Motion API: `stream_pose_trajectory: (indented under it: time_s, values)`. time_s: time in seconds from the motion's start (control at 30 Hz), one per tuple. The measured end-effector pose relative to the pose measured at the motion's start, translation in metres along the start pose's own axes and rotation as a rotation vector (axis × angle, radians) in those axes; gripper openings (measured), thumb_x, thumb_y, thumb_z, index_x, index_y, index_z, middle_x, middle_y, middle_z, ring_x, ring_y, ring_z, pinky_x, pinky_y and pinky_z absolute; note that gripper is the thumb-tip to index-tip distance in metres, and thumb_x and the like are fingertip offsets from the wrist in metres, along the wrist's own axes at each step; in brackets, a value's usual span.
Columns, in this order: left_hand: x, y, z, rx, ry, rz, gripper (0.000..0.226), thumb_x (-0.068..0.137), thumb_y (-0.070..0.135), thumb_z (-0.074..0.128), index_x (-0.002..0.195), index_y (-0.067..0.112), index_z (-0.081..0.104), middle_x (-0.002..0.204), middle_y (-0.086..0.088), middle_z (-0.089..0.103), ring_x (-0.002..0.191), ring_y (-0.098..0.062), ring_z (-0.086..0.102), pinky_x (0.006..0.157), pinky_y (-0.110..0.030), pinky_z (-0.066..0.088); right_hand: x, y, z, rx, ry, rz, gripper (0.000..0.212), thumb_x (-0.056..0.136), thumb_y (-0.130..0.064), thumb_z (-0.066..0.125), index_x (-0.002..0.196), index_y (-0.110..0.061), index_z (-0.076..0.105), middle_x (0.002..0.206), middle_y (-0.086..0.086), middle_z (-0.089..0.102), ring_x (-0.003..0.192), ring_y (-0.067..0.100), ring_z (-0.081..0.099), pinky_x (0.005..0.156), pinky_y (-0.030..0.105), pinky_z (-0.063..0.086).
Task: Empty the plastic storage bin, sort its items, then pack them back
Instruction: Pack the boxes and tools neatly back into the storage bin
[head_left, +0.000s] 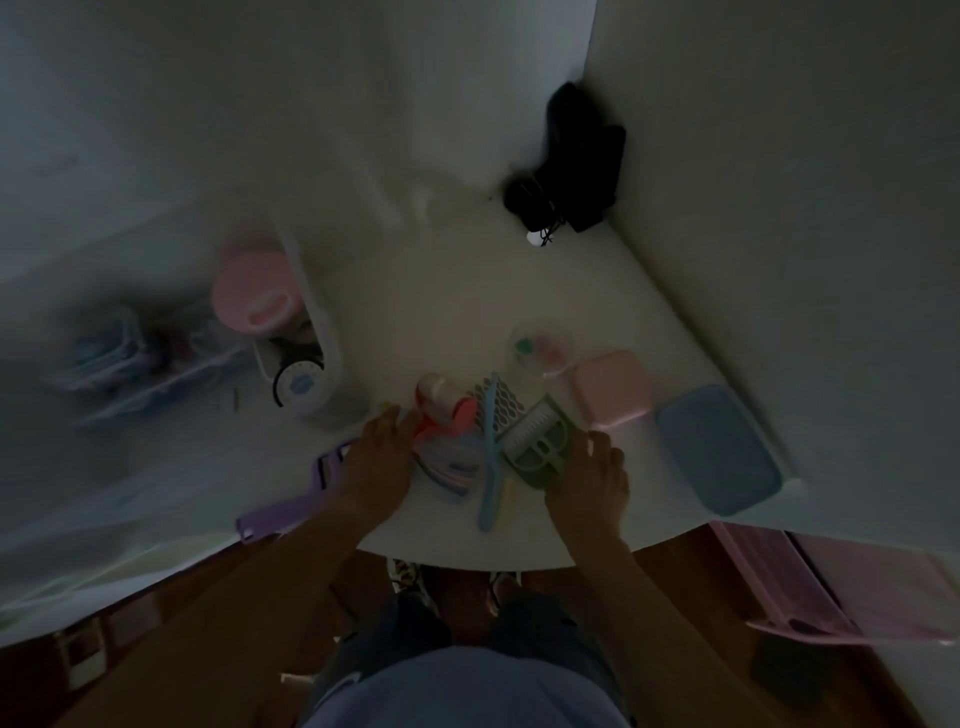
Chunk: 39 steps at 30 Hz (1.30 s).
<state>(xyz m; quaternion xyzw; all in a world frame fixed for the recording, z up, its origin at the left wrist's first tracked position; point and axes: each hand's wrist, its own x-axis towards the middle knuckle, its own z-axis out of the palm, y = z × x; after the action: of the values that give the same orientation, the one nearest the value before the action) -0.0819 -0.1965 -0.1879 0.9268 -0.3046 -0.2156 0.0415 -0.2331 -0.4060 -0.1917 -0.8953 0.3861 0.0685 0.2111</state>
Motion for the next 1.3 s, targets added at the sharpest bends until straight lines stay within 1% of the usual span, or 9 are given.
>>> stream_pose_trajectory:
  time_s: [0.17, 0.3, 0.43, 0.73, 0.9, 1.0, 1.1, 1.2, 1.3]
  values:
    - [-0.006, 0.004, 0.005, 0.009, 0.084, 0.039, 0.063, 0.075, 0.004, 0.071, 0.135, 0.005, 0.051, 0.132, -0.023, 0.055, 0.118, -0.041, 0.056, 0.080, -0.047, 0.057, -0.021, -0.054, 0.011, 0.139, 0.073, -0.263, 0.030, 0.077, -0.023, 0.072, 0.105, -0.014, 0.063, 0.106, 0.005, 0.061, 0.094, 0.025, 0.059, 0.071, 0.038, 0.054]
    - [0.006, 0.030, -0.005, 0.057, 0.256, 0.173, 0.063, 0.090, 0.017, 0.055, 0.148, 0.004, 0.034, 0.151, -0.015, 0.037, 0.137, -0.032, 0.038, 0.110, -0.043, 0.038, 0.002, -0.050, -0.006, 0.226, 0.071, -0.094, 0.039, 0.081, -0.023, 0.069, 0.118, -0.017, 0.058, 0.119, 0.003, 0.059, 0.111, 0.027, 0.055, 0.086, 0.040, 0.052]
    - [0.026, 0.085, -0.027, 0.031, 0.383, 0.344, 0.057, 0.093, 0.023, 0.052, 0.146, 0.010, 0.038, 0.152, -0.014, 0.036, 0.138, -0.032, 0.037, 0.112, -0.044, 0.034, 0.040, -0.008, -0.042, 0.219, 0.179, 0.085, 0.050, 0.085, -0.024, 0.069, 0.132, -0.020, 0.053, 0.132, 0.005, 0.054, 0.119, 0.028, 0.049, 0.092, 0.041, 0.047]
    - [0.051, 0.191, -0.005, -0.139, 0.201, 0.478, 0.054, 0.093, 0.028, 0.051, 0.144, 0.011, 0.038, 0.146, -0.015, 0.042, 0.134, -0.030, 0.041, 0.110, -0.040, 0.038, 0.063, 0.121, -0.073, -0.070, 0.015, 0.382, 0.127, 0.053, -0.053, 0.091, 0.151, -0.030, 0.013, 0.147, 0.017, 0.033, 0.135, 0.039, 0.032, 0.109, 0.052, 0.031]
    - [0.047, 0.210, 0.001, -0.216, 0.093, 0.419, 0.053, 0.097, 0.036, 0.049, 0.143, 0.013, 0.036, 0.145, -0.011, 0.041, 0.132, -0.027, 0.041, 0.107, -0.036, 0.040, 0.059, 0.137, -0.073, -0.168, 0.015, 0.325, 0.131, 0.048, -0.049, 0.090, 0.149, -0.029, 0.008, 0.128, 0.019, 0.043, 0.116, 0.041, 0.043, 0.096, 0.049, 0.041]
    - [0.042, 0.210, -0.022, -0.402, 0.076, 0.355, 0.049, 0.100, 0.042, 0.045, 0.142, 0.018, 0.039, 0.141, -0.006, 0.046, 0.128, -0.021, 0.045, 0.101, -0.030, 0.039, 0.045, 0.119, -0.100, -0.126, 0.132, 0.213, 0.130, 0.045, -0.052, 0.087, 0.149, -0.027, 0.014, 0.119, 0.014, 0.041, 0.110, 0.037, 0.042, 0.089, 0.048, 0.042]
    - [0.037, 0.202, -0.062, -0.894, -0.085, 0.229, 0.021, 0.096, 0.046, 0.053, 0.117, 0.045, 0.053, 0.117, 0.022, 0.058, 0.104, 0.014, 0.054, 0.086, -0.009, 0.039, 0.028, 0.078, -0.132, -0.080, 0.099, -0.036, 0.130, 0.051, -0.057, 0.081, 0.154, -0.027, 0.009, 0.128, 0.009, 0.039, 0.118, 0.031, 0.040, 0.096, 0.045, 0.041]
    - [0.033, 0.175, -0.099, -1.362, -0.140, 0.012, 0.038, 0.088, 0.032, 0.069, 0.123, 0.041, 0.056, 0.110, 0.000, 0.068, 0.095, -0.009, 0.066, 0.070, -0.020, 0.051, 0.026, 0.023, -0.156, -0.087, -0.027, -0.334, 0.130, 0.050, -0.073, 0.064, 0.155, -0.031, 0.000, 0.142, -0.003, 0.037, 0.126, 0.020, 0.039, 0.105, 0.040, 0.040]
    - [0.026, 0.134, -0.143, -1.413, 0.011, -0.065, 0.034, 0.090, 0.019, 0.065, 0.122, 0.031, 0.061, 0.103, -0.007, 0.071, 0.085, -0.020, 0.070, 0.068, -0.030, 0.055, 0.032, -0.031, -0.184, 0.182, -0.096, -0.454, 0.121, 0.048, -0.083, 0.068, 0.151, -0.039, 0.022, 0.143, -0.013, 0.040, 0.125, 0.008, 0.042, 0.104, 0.032, 0.042]
